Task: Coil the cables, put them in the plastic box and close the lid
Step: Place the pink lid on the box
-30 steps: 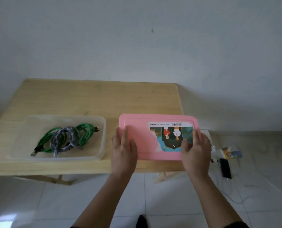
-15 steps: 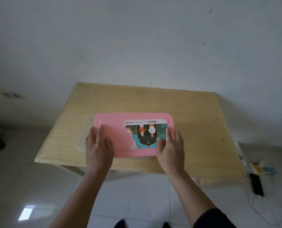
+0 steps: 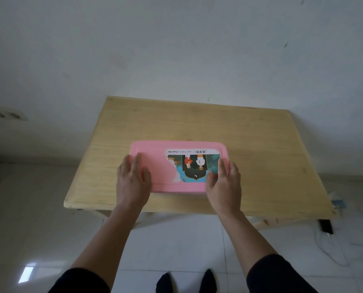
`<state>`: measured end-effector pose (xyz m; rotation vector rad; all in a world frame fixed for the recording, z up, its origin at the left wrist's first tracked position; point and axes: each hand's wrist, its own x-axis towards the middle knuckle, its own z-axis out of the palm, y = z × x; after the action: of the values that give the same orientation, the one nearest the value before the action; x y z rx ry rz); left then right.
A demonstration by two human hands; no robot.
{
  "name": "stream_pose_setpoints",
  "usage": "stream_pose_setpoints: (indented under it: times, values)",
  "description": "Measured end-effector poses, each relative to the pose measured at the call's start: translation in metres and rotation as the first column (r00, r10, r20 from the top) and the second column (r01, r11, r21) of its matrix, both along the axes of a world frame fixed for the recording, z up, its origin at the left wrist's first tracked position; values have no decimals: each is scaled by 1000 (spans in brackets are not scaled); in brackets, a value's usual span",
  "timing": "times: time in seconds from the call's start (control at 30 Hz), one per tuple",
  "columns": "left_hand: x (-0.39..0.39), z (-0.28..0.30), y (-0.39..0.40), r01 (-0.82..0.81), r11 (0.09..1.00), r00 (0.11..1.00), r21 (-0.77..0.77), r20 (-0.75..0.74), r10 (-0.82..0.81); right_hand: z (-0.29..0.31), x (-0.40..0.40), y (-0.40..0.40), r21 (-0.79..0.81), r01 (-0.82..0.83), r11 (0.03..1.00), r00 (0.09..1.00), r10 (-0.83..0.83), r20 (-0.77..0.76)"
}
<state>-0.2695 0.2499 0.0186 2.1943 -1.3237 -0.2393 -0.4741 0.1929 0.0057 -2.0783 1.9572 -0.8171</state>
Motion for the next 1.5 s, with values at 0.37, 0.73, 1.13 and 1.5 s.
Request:
stream_pose_setpoints:
  times: [0.37,0.73,1.13,1.5]
  values:
    - [10,-2,-9,72,997,996,-21,-52,-73,-8,-8,-3,-10,-61,998,997,61,41]
    - [6,-8,13,76,997,994,-23,-75,-78,-7,-12,16,-16,-48,999,998,49,39]
    - [6,-12,12,25,996,989,-83,-146,-37,-17,-11,9,-45,-38,998,999,39,21]
    - [7,-24,34,130,983,976,-126,-159,-150,-22,-28,25,-121,-184,975,979,193,70]
